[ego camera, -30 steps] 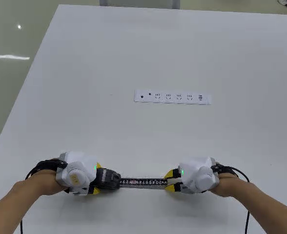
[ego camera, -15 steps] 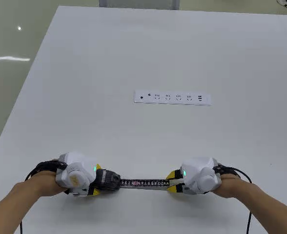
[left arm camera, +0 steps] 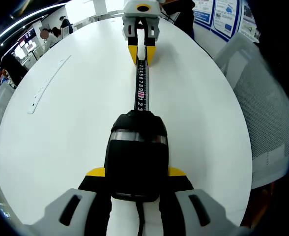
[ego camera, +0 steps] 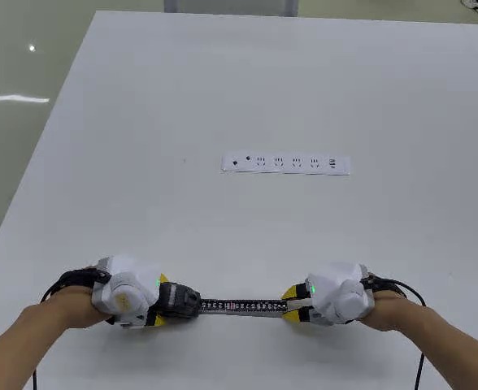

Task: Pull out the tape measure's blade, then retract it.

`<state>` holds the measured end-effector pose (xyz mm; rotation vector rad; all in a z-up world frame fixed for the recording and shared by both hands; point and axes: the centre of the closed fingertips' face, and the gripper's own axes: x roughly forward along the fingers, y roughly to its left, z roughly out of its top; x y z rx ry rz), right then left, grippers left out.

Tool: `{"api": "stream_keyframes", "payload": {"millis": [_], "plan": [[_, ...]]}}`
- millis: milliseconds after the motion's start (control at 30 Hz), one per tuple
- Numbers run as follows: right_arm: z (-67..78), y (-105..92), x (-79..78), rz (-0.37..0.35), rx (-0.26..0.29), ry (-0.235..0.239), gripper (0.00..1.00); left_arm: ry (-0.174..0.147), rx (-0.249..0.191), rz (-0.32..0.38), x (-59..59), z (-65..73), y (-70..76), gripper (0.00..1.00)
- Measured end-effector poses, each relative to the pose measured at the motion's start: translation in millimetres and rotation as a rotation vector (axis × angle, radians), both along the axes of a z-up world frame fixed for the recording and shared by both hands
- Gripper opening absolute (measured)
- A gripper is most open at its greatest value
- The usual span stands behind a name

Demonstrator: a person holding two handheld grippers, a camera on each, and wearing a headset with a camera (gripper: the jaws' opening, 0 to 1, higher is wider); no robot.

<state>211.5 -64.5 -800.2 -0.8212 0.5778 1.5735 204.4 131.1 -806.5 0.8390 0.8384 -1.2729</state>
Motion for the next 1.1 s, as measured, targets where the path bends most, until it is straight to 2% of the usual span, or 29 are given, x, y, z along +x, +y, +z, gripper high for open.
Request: {"api": "stream_keyframes", "payload": {"millis": [1100], "plan": [[-0.1,-13.3,1.8,0.003,-0.009,-0.003,0.12,0.0,0.0,0.0,0.3,-0.1,-0.4,0.32]]}}
